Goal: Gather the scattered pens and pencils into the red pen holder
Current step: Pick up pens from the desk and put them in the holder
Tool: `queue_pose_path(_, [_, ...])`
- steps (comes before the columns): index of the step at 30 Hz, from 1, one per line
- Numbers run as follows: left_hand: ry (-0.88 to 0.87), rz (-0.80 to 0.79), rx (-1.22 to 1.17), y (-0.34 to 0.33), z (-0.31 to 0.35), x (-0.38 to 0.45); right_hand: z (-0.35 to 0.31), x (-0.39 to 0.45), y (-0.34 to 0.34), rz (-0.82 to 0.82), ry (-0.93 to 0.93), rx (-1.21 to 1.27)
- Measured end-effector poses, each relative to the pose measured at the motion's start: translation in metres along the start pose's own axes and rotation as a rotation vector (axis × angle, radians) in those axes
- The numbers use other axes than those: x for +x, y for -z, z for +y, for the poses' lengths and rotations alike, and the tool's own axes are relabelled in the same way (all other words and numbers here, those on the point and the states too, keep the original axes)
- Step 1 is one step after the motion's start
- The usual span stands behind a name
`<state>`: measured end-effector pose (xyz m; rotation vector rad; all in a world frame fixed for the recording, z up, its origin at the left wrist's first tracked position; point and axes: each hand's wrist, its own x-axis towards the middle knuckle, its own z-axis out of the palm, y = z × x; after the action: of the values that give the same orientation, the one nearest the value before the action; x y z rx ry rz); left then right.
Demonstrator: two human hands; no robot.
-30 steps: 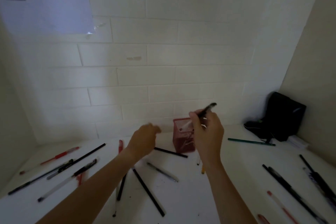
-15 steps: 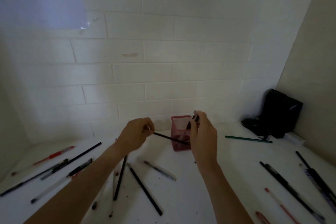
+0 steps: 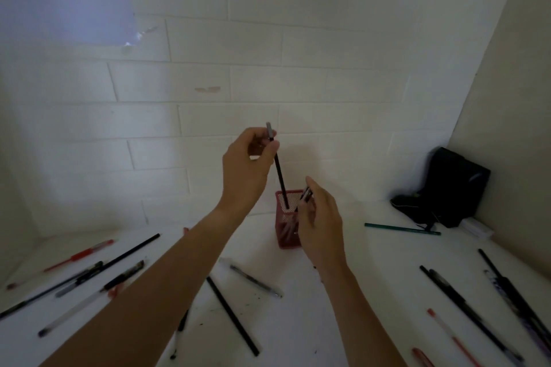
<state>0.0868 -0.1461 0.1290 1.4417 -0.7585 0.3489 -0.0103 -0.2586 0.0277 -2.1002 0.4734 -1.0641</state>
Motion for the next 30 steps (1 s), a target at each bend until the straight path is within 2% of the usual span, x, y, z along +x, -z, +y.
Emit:
queue_pose_path(4, [-0.044,0.093,-0.022,-0.017,0.003,0.001,0.003,-0.001,-0.006,-0.052,-0.053,-0.008])
queue_pose_path(11, [-0.020,-0.138,0.215,-0.042,-0.038,-0.017,0.005,-0.001,-0.005,-0.073,-0.045,-0.015])
queue_pose_path(16, [0.010,-0.242,0.312,-0.047,-0.056,-0.033,0.009,-0.001,-0.005,-0.089,-0.044,-0.012])
queue_pose_path(18, [-0.029,-0.250,0.386,-0.049,-0.065,-0.037,0.009,-0.001,-0.005,-0.093,-0.042,-0.013])
queue_pose_path(21, [-0.044,-0.176,0.457,-0.050,-0.076,-0.044,0.007,-0.002,-0.003,-0.105,-0.043,-0.008])
queue_pose_path(23, [0.017,-0.174,0.404,-0.050,-0.081,-0.050,0.007,-0.002,-0.004,-0.129,-0.079,0.032])
queue_pose_path(26, [0.129,-0.256,0.291,-0.045,-0.081,-0.059,0.011,-0.001,-0.008,-0.163,-0.167,0.116])
queue_pose_path(30, [0.157,-0.319,0.171,-0.033,-0.074,-0.073,0.014,-0.002,-0.012,-0.193,-0.212,0.188])
